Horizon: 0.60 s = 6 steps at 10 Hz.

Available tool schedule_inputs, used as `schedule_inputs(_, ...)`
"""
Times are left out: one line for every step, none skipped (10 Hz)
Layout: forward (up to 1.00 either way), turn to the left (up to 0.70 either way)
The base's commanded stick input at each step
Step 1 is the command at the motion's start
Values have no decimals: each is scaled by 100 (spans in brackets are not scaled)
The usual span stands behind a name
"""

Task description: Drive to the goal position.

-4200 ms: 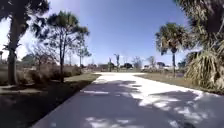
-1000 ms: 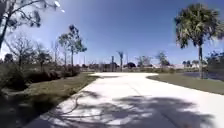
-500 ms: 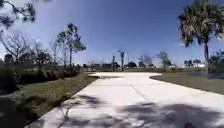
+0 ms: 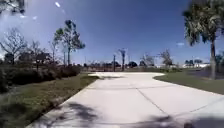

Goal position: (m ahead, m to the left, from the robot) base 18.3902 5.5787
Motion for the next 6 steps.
schedule_inputs(100,0)
schedule_inputs(100,0)
schedule_inputs(100,0)
schedule_inputs(100,0)
schedule_inputs(100,0)
schedule_inputs(100,0)
